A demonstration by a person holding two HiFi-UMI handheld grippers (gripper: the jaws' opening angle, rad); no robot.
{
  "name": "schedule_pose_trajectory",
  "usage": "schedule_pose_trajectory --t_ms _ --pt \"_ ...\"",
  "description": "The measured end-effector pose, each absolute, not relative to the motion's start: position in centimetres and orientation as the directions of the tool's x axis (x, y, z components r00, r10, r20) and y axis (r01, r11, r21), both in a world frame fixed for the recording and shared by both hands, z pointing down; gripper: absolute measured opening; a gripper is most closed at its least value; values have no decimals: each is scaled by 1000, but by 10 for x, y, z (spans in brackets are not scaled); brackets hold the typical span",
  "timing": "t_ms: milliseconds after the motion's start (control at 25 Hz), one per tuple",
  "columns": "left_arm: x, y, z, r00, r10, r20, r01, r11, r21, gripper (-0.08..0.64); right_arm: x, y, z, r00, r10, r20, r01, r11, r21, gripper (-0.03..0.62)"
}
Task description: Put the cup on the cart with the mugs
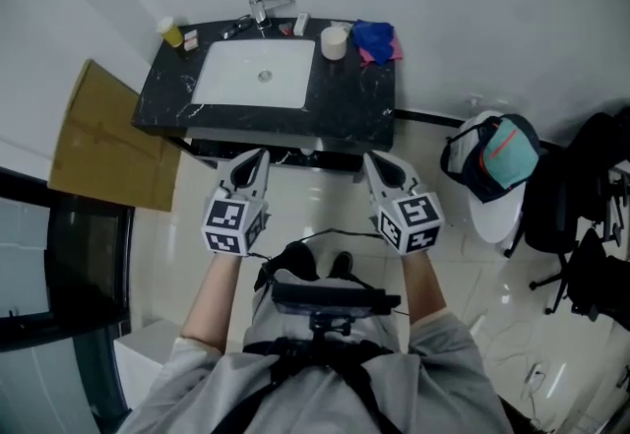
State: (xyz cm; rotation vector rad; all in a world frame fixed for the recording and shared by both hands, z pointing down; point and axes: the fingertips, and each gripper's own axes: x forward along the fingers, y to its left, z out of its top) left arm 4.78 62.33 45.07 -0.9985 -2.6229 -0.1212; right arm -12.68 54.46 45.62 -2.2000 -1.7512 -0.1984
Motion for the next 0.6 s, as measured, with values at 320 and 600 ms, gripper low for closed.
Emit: schedule_pose_trajectory --t_ms 320,600 --pt "34 665 454 -713 614 339 642 766 -38 0 -137 586 453 222 929 296 969 -177 -172 2" --pt "15 726 462 -760 549 347 578 816 -24 0 -149 641 464 152 937 314 981 -104 -164 2"
